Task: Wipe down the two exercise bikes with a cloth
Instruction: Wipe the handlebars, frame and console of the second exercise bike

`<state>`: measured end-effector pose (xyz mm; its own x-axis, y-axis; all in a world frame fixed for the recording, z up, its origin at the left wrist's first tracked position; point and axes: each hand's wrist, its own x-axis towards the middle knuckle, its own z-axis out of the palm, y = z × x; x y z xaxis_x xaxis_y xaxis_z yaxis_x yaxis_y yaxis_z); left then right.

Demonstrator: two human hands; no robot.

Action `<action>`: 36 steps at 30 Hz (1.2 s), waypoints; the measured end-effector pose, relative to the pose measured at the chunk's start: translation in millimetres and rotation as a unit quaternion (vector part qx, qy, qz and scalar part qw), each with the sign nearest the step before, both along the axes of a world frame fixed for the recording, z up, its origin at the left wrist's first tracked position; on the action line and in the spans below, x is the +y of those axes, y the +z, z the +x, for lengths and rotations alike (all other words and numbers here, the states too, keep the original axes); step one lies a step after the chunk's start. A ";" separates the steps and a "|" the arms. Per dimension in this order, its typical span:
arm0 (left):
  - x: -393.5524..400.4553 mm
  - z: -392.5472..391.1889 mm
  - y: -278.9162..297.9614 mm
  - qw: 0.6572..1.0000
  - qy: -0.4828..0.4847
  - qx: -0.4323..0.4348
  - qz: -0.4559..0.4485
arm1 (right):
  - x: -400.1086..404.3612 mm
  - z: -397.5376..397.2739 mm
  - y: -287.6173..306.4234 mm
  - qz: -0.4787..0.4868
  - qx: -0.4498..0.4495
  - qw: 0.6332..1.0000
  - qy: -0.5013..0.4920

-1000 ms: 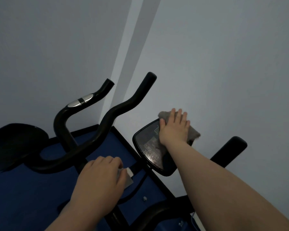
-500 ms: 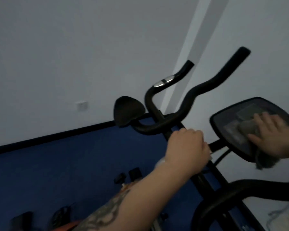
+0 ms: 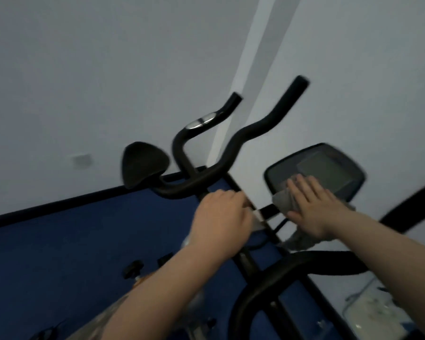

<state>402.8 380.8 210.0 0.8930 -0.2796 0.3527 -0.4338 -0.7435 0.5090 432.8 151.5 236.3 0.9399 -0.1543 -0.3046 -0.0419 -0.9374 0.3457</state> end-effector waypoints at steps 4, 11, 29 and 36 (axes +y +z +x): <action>0.1 0.7 0.8 1.000 0.003 0.007 -0.015 | -26.1 12.7 25.5 -0.008 -0.126 0.977 -0.174; -0.3 5.3 0.8 0.999 0.000 0.042 -0.003 | 21.8 69.8 18.5 0.034 -0.211 0.975 -0.057; 1.5 3.6 -3.3 0.999 0.002 0.033 -0.037 | -13.0 -1.3 33.7 0.019 -0.075 0.986 -0.148; 1.6 -3.9 1.1 0.996 0.048 -0.030 -0.064 | -8.9 11.7 20.1 0.089 -0.222 0.967 -0.083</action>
<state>398.9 382.4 211.1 0.8899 -0.1423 0.4335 -0.3957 -0.7137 0.5780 444.4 142.6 256.4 0.9509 -0.2969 0.0877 -0.3046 -0.9479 0.0935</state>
